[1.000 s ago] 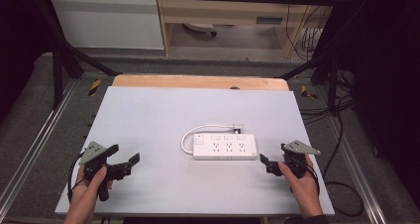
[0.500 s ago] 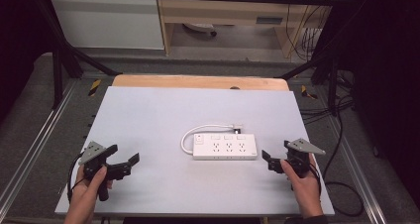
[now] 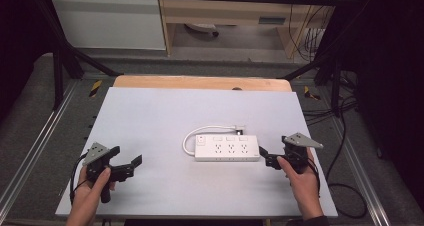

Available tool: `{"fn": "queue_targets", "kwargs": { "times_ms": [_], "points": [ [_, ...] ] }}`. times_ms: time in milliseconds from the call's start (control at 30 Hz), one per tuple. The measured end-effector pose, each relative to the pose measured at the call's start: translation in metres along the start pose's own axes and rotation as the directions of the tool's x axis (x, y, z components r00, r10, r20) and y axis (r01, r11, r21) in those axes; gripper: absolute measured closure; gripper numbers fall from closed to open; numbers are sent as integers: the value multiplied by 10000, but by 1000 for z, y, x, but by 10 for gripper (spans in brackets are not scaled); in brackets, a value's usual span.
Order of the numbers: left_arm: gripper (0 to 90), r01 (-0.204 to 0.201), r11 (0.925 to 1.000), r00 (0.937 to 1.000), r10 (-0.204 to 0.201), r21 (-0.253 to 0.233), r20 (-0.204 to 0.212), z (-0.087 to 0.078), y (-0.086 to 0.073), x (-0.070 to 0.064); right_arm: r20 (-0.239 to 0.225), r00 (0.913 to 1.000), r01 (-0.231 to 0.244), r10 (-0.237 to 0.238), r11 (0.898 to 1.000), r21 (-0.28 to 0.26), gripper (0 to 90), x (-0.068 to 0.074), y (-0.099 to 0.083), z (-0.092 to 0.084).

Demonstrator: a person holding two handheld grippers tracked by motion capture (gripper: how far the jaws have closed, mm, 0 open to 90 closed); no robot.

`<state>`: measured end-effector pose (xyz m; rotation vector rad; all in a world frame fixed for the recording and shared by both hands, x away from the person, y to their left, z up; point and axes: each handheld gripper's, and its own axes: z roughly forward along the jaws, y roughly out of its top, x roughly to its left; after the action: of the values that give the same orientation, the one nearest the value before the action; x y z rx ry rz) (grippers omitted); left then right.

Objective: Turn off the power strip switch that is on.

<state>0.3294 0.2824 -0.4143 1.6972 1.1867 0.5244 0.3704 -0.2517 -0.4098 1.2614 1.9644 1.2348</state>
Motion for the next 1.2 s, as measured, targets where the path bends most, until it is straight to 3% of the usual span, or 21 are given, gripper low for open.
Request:
{"fn": "queue_targets", "kwargs": {
  "times_ms": [300, 833, 1200],
  "points": [
    [64, 135, 9999, 9999, -135, 46, -42, -1, 0, 1, -244, 9990, 369, -366, 9992, 121, 46, 13, 18, 5],
    [64, 294, 9995, 9996, -294, 66, 54, -1, 1, 1, -532, 9978, 378, -396, 9987, -352, 44, 30, 53, 23],
    [64, 388, 9991, 9991, -390, 165, 140, -2, 1, 2, -670, 9946, 761, -791, 9961, -453, 57, 44, 68, 35]
  ]
}}
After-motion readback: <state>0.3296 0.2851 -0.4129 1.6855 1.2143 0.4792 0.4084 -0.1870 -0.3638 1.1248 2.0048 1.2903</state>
